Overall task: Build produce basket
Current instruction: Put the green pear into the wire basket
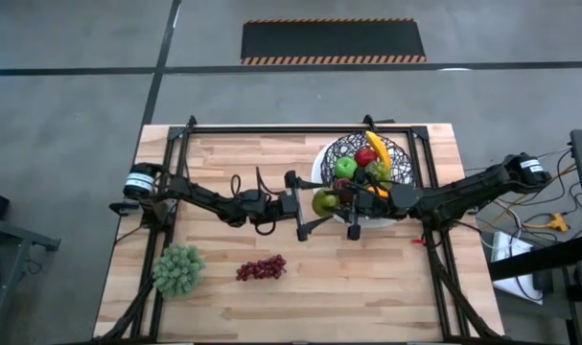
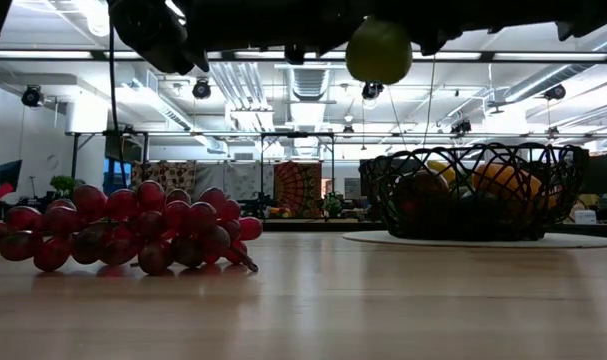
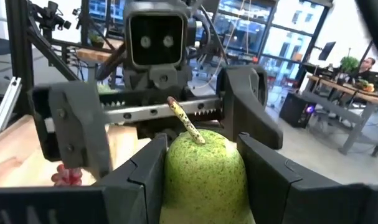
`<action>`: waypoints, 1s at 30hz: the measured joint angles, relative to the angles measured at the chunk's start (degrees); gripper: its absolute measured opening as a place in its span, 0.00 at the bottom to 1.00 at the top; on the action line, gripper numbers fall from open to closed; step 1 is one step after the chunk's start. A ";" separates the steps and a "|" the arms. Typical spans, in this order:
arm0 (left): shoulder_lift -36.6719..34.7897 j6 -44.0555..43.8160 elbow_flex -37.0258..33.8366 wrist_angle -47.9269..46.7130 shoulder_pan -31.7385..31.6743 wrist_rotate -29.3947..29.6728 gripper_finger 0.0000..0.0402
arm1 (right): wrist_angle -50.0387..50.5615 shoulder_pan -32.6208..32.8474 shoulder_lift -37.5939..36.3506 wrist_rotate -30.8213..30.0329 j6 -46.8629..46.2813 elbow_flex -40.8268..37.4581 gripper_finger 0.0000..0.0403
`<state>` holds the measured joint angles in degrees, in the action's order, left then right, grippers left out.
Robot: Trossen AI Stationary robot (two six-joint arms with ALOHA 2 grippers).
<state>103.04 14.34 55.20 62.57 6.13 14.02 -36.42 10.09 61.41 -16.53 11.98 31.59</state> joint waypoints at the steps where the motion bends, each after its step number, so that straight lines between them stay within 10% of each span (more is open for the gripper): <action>1: 0.00 -0.06 -0.07 -0.23 0.00 0.02 0.98 | 0.22 0.00 -0.14 -0.05 -0.18 0.00 0.39; 7: -0.14 0.40 -0.33 -0.58 -0.02 0.44 0.95 | 3.96 0.02 -0.99 -1.45 -3.14 0.00 0.39; 24: -8.21 11.69 -2.03 -9.76 -0.13 5.29 0.94 | 35.11 -0.40 -13.64 -34.93 -18.58 0.02 0.39; 30: -13.48 16.07 -2.62 -15.12 -0.13 10.73 0.94 | 39.46 -5.07 -16.93 -35.85 -25.12 0.09 0.39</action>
<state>89.57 30.41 52.58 47.44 6.00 24.75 3.03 5.01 44.48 -52.37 -13.14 31.68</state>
